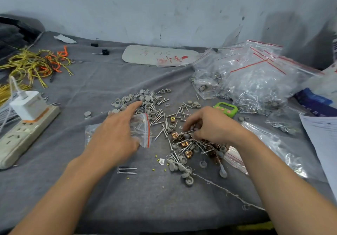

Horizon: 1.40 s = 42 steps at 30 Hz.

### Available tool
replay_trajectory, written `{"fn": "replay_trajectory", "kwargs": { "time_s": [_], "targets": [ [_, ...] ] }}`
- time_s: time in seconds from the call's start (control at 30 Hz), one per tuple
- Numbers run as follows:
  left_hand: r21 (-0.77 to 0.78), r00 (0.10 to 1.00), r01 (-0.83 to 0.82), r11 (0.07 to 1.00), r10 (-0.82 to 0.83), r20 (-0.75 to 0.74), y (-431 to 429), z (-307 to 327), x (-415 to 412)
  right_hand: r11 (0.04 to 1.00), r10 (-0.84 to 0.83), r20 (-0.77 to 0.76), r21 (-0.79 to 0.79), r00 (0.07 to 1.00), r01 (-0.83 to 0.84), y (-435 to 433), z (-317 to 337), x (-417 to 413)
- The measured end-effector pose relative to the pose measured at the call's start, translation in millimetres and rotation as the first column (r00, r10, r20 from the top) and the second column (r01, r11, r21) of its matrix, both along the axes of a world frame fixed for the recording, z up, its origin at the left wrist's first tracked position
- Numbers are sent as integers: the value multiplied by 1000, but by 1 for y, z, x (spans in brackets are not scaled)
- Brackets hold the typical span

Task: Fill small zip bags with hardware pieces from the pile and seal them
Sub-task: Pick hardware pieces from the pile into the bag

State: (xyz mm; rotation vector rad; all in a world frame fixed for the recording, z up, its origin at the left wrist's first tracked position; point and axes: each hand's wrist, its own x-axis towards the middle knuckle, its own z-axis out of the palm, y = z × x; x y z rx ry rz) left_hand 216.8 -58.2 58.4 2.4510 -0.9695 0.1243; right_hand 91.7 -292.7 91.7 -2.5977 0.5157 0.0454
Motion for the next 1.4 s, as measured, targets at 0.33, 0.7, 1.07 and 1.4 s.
{"fn": "replay_trajectory", "kwargs": {
  "time_s": [0.33, 0.7, 1.07, 1.4],
  "targets": [
    [-1, 1000, 8, 1000, -8, -10, -12, -5, -4, 975, -211, 58, -56, 976, 214, -27, 7, -23],
    [43, 999, 12, 999, -14, 35, -24, -7, -8, 964, -195, -1, -182, 981, 192, -16, -18, -10],
    [30, 998, 36, 999, -37, 41, -21, -8, -8, 975, -219, 122, 70, 968, 212, -15, -13, -10],
    [37, 999, 27, 999, -29, 43, -21, -5, -10, 540, -174, 146, 841, 974, -29, -22, -3, -32]
  ]
}}
